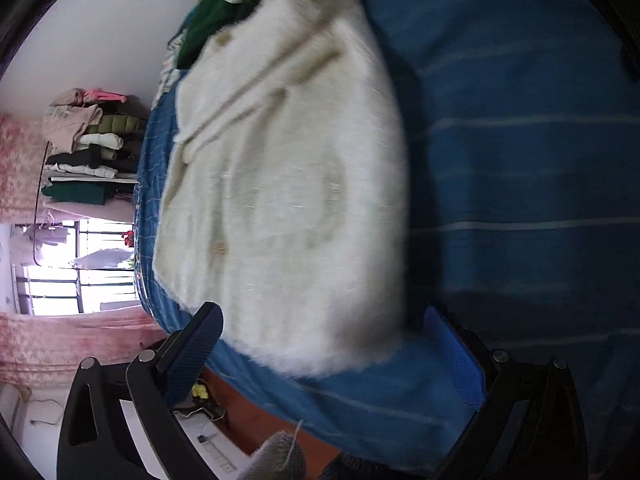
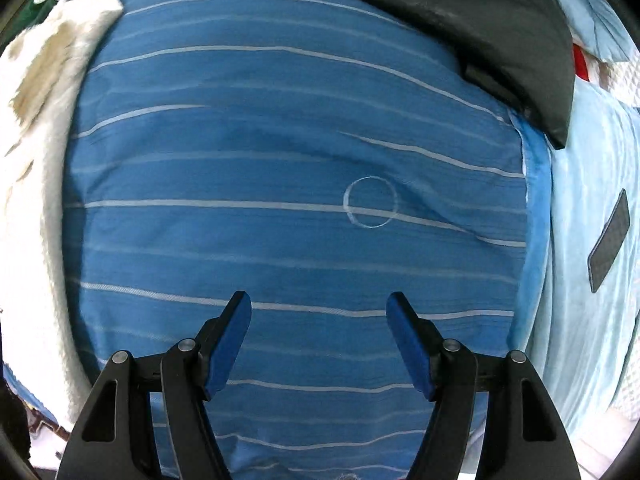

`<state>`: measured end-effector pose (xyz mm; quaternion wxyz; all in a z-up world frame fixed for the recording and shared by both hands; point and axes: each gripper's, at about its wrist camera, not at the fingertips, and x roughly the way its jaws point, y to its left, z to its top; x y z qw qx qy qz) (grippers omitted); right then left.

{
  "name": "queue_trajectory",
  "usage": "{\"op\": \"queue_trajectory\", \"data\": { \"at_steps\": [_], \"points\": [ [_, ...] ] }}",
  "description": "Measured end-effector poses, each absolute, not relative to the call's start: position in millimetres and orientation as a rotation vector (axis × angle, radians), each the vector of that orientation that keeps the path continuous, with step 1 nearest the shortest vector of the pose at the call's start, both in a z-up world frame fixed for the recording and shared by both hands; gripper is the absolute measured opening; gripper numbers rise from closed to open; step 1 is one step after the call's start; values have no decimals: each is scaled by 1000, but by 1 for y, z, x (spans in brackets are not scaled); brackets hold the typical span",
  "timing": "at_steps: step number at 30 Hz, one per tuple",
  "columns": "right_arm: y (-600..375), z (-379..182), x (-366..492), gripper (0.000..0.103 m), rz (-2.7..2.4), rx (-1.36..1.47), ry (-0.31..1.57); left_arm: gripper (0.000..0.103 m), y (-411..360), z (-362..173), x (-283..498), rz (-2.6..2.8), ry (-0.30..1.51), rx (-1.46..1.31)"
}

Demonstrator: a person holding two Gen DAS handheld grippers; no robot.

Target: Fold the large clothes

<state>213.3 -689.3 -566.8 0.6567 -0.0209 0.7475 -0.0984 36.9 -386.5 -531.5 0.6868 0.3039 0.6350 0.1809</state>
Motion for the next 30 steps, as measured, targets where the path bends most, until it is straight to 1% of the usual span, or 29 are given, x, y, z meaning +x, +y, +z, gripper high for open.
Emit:
{"op": "queue_trajectory", "data": {
  "at_steps": [4, 5, 6, 7, 8, 10, 11, 14, 17, 20, 23, 24, 25, 26, 27, 28, 29, 30],
  "points": [
    [-678, -574, 221, 72, -203, -24, 1706, 103, -366, -556, 63, 518, 1434, 662],
    [-673, -575, 229, 72, -185, -11, 1707, 94, -363, -555, 68, 541, 1421, 649],
    [-668, -578, 236, 72, -158, 12, 1706, 83, -352, -554, 76, 565, 1407, 621],
    [-664, -579, 242, 72, -112, 46, 1699, 54, -339, -552, 83, 568, 1412, 553],
    [-657, -581, 247, 72, -53, 95, 1684, 34, -328, -547, 89, 562, 1419, 474],
    [-641, -584, 267, 88, 144, 232, 1629, 23, -309, -529, 96, 585, 1379, 410],
    [-635, -583, 276, 93, 215, 278, 1610, 21, -307, -521, 97, 592, 1347, 408],
    [-616, -582, 312, 93, 413, 512, 1550, 18, -289, -498, 101, 577, 1317, 356],
    [-600, -586, 353, 94, 519, 711, 1485, 17, -272, -483, 101, 564, 1318, 322],
    [-569, -609, 376, 94, 552, 828, 1488, 17, -263, -472, 102, 558, 1317, 296],
    [-539, -641, 389, 94, 543, 907, 1563, 17, -254, -468, 104, 537, 1318, 266],
    [-524, -654, 385, 93, 532, 925, 1588, 17, -251, -466, 104, 523, 1318, 251],
    [-517, -659, 387, 87, 521, 949, 1602, 17, -246, -464, 104, 511, 1318, 239],
    [-511, -663, 388, 51, 498, 954, 1616, 17, -239, -462, 104, 494, 1320, 226],
    [-506, -660, 388, 37, 468, 951, 1633, 17, -232, -460, 103, 478, 1322, 214],
    [-500, -651, 389, 35, 437, 937, 1627, 17, -225, -457, 102, 462, 1322, 201],
    [-492, -641, 390, 31, 423, 916, 1620, 18, -216, -453, 101, 441, 1326, 182],
    [-484, -624, 391, 29, 415, 876, 1610, 18, -209, -448, 100, 427, 1328, 162]
  ]
}}
